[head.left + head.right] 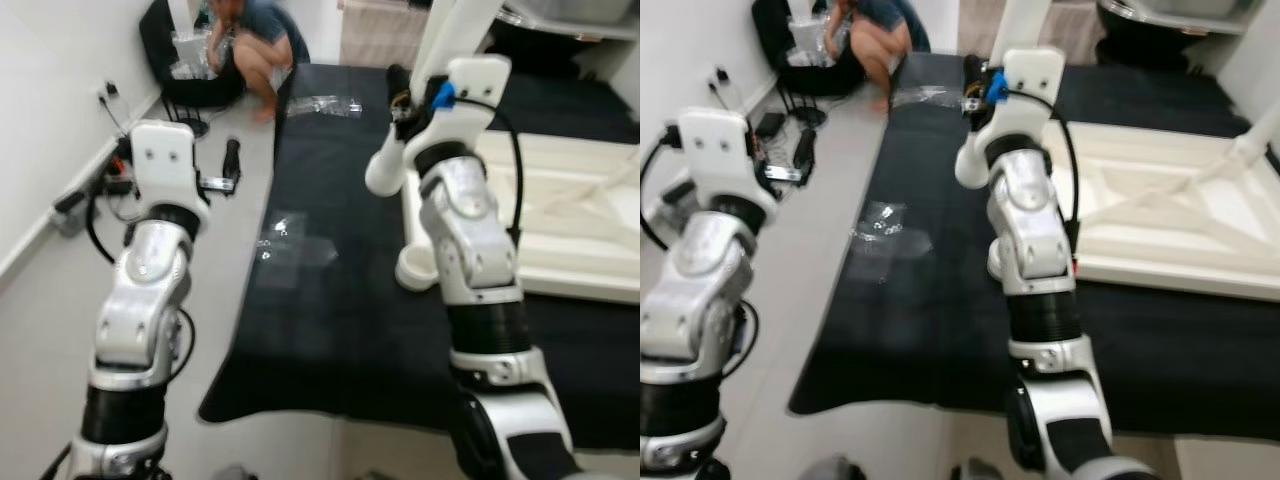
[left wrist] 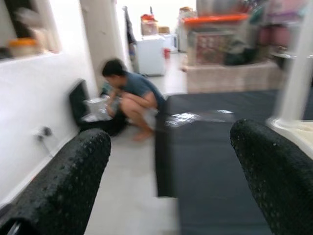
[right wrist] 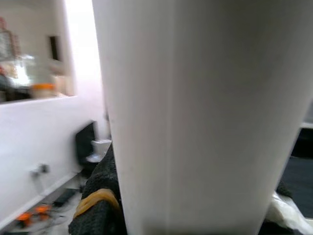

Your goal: Building children table

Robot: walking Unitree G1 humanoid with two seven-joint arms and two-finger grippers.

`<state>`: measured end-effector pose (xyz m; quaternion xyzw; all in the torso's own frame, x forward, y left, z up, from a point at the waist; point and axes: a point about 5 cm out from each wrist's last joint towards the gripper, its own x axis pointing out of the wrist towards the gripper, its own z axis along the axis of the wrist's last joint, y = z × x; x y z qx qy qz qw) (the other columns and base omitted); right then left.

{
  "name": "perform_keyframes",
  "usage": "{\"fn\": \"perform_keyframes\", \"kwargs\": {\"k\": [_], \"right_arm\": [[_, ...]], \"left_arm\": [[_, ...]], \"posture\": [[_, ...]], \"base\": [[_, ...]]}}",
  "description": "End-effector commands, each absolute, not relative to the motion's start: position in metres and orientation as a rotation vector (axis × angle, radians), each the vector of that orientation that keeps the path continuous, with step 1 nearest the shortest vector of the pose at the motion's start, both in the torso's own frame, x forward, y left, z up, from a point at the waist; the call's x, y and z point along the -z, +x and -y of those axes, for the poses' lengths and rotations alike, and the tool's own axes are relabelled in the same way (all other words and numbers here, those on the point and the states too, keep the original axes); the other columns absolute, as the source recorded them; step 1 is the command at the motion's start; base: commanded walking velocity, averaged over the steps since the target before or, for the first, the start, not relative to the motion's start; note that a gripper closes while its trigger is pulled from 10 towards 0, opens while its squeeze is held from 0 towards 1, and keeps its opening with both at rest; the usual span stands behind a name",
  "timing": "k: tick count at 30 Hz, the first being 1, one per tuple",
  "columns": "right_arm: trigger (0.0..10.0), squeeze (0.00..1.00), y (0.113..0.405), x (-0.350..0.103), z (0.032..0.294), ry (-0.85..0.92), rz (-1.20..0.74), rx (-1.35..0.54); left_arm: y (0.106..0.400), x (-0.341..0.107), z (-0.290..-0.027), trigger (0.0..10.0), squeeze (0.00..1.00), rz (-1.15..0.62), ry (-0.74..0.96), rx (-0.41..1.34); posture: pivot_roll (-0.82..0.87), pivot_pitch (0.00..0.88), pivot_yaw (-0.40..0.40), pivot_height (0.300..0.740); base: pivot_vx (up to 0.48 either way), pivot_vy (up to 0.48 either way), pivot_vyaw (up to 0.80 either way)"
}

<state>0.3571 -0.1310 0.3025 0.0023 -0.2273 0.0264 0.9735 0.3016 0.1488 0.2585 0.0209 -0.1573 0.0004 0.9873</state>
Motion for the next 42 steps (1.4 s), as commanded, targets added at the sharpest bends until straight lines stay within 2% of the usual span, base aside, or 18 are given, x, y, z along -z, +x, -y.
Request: {"fn": "perform_keyframes", "kwargs": {"k": [1,9,11,12,14,15,17,18,19,21,23,24,27,28,29,31,35,42], "right_arm": [[10.0,0.00,0.358,-0.306,0.131,0.015,0.467,-0.044],[10.0,0.00,0.365,-0.306,0.141,-0.021,0.439,-0.014],[10.0,0.00,0.376,-0.307,0.153,-0.009,0.394,-0.056],[10.0,0.00,0.376,-0.307,0.153,-0.009,0.394,-0.056],[10.0,0.00,0.386,-0.312,0.168,-0.023,0.375,-0.135],[10.0,0.00,0.386,-0.312,0.168,-0.023,0.375,-0.135],[10.0,0.00,0.396,-0.312,0.189,-0.012,0.330,-0.134],[10.0,0.00,0.396,-0.312,0.189,-0.012,0.330,-0.134],[10.0,0.00,0.399,-0.311,0.197,0.001,0.306,-0.159],[10.0,0.00,0.399,-0.311,0.197,0.001,0.306,-0.159],[10.0,0.00,0.401,-0.311,0.191,0.061,0.276,-0.375],[10.0,0.00,0.401,-0.311,0.191,0.061,0.276,-0.375],[10.0,0.00,0.394,-0.319,0.171,0.086,0.311,-0.682],[10.0,0.00,0.394,-0.319,0.171,0.086,0.311,-0.682],[10.0,0.00,0.390,-0.321,0.164,0.085,0.325,-0.809],[10.0,0.00,0.390,-0.321,0.164,0.085,0.325,-0.809],[10.0,0.00,0.380,-0.315,0.154,0.032,0.327,-1.072],[10.0,0.00,0.381,-0.305,0.167,-0.026,0.273,-1.093]], "left_arm": [[0.301,-0.258,-0.150,10.0,0.00,0.309,0.044,-0.001],[0.298,-0.252,-0.142,10.0,0.00,0.286,0.032,0.058],[0.289,-0.242,-0.129,10.0,0.00,0.244,0.030,0.191],[0.289,-0.242,-0.129,10.0,0.00,0.244,0.030,0.191],[0.273,-0.233,-0.115,10.0,0.00,0.213,-0.019,0.349],[0.273,-0.233,-0.115,10.0,0.00,0.213,-0.019,0.349],[0.256,-0.224,-0.101,10.0,0.00,0.173,-0.038,0.505],[0.256,-0.224,-0.101,10.0,0.00,0.173,-0.038,0.505],[0.247,-0.216,-0.094,10.0,0.00,0.132,-0.047,0.579],[0.247,-0.216,-0.094,10.0,0.00,0.132,-0.047,0.579],[0.232,-0.202,-0.085,10.0,0.00,0.071,-0.051,0.674],[0.232,-0.202,-0.085,10.0,0.00,0.071,-0.051,0.674],[0.227,-0.194,-0.079,10.0,0.00,0.040,-0.053,0.699],[0.227,-0.194,-0.079,10.0,0.00,0.040,-0.053,0.699],[0.224,-0.193,-0.078,10.0,0.00,0.035,-0.060,0.707],[0.224,-0.193,-0.078,10.0,0.00,0.035,-0.060,0.707],[0.217,-0.192,-0.080,10.0,0.00,0.027,-0.054,0.716],[0.213,-0.192,-0.083,10.0,0.00,0.019,-0.045,0.719]], "posture": [[0.04,0.151,-0.065,0.740],[0.04,0.164,-0.062,0.740],[0.04,0.180,-0.065,0.740],[0.04,0.180,-0.065,0.740],[0.04,0.182,-0.067,0.740],[0.04,0.182,-0.067,0.740],[0.04,0.188,-0.071,0.740],[0.04,0.188,-0.071,0.740],[0.05,0.194,-0.072,0.740],[0.05,0.194,-0.072,0.740],[0.05,0.209,-0.072,0.740],[0.05,0.209,-0.072,0.740],[0.05,0.210,-0.075,0.740],[0.05,0.210,-0.075,0.740],[0.05,0.208,-0.074,0.740],[0.05,0.208,-0.074,0.740],[0.07,0.188,-0.080,0.740],[0.08,0.189,-0.068,0.740]], "base": [[0.000,0.000,0.00],[0.000,0.000,0.00],[0.000,0.000,0.00],[0.000,0.000,0.00],[0.000,0.000,0.00],[0.000,0.000,0.00],[0.000,0.000,0.00],[0.000,0.000,0.00],[0.000,0.000,0.00],[0.000,0.000,0.00],[0.000,0.000,0.00],[0.000,0.000,0.00],[0.000,0.000,0.00],[0.000,0.000,0.00],[0.000,0.000,0.00],[0.000,0.000,0.00],[0.000,0.000,0.00],[0.000,0.000,0.00]]}}
